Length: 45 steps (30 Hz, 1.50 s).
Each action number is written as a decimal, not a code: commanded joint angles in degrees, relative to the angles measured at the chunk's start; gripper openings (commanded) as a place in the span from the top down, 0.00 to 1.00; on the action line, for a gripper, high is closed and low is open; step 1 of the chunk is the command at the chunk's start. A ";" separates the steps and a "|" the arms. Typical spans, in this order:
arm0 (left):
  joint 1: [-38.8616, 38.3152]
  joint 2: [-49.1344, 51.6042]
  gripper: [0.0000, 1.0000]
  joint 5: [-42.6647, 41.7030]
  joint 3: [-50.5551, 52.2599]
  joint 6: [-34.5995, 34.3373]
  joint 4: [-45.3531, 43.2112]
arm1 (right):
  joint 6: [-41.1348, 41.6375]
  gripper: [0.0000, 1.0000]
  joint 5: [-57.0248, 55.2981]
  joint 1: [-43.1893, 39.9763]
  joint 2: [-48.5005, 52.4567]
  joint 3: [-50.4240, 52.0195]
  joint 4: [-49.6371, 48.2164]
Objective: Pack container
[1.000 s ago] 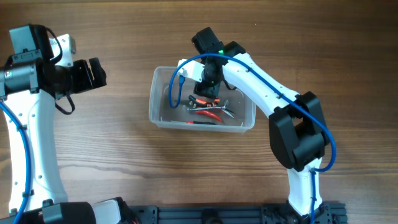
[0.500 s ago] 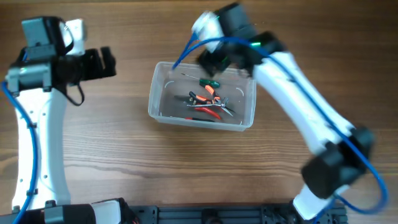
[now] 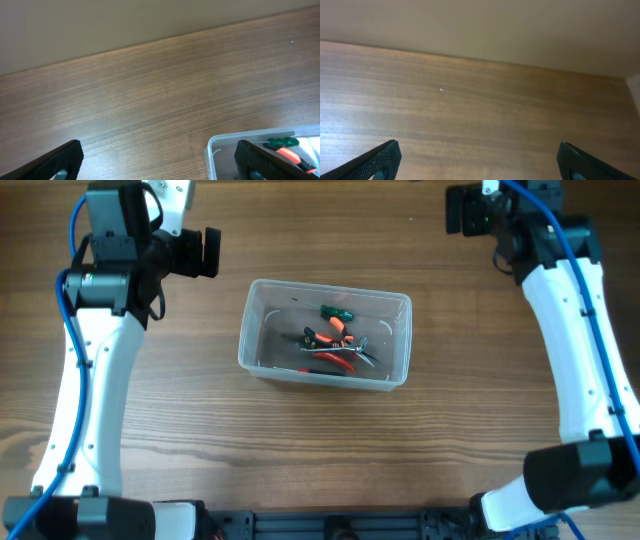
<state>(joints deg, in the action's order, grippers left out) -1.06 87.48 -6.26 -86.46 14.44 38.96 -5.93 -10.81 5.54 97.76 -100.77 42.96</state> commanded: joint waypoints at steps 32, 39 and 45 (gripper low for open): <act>0.04 -50.29 0.00 4.44 56.52 -3.54 -19.87 | 4.46 0.00 -2.25 -2.23 -70.34 68.91 -2.86; 0.04 -50.29 0.00 4.44 56.52 -3.54 -19.87 | 4.44 0.00 -2.25 -2.23 -70.34 68.91 -2.86; 0.04 -50.29 0.00 4.44 56.52 -3.54 -19.87 | 4.44 0.00 -2.25 -2.23 -71.89 68.91 -2.84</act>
<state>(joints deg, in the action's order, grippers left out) -1.06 37.76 -2.37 -30.24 11.44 19.40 -2.15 -12.12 3.38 27.40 -31.99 40.05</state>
